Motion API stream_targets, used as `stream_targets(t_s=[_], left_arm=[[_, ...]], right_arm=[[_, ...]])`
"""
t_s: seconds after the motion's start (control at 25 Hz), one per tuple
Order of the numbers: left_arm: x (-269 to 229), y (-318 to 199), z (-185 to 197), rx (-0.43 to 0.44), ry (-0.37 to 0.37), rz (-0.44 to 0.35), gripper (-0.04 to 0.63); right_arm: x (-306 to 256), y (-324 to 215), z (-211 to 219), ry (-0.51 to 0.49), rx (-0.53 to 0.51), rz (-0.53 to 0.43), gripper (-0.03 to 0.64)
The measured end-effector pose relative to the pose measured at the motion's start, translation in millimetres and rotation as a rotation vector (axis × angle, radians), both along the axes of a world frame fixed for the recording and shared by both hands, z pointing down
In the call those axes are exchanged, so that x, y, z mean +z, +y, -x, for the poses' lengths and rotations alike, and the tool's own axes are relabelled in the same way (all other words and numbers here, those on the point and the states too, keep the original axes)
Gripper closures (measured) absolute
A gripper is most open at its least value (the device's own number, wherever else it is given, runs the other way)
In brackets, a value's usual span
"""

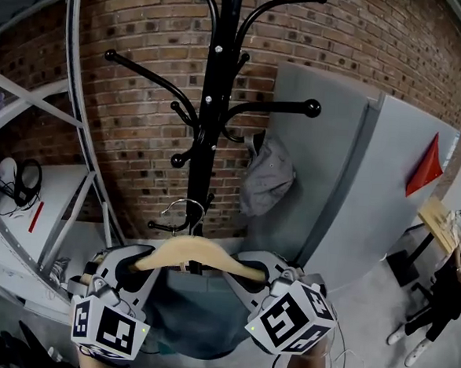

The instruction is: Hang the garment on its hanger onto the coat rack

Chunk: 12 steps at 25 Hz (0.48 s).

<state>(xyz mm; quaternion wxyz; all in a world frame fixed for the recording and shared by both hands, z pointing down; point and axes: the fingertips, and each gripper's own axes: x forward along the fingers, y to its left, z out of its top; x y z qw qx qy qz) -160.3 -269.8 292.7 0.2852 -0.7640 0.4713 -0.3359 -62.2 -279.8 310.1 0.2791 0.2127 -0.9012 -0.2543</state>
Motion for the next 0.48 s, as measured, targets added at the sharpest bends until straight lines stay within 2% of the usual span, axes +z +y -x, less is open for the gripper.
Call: stream_targets(t_s=[0.48], left_arm=[[-38.1,-41.4,13.8,0.017,-0.01,-0.052,0.522]], right_arm=[[-35.8,-40.6,14.6,-0.02,0.008,-0.034,0.574]])
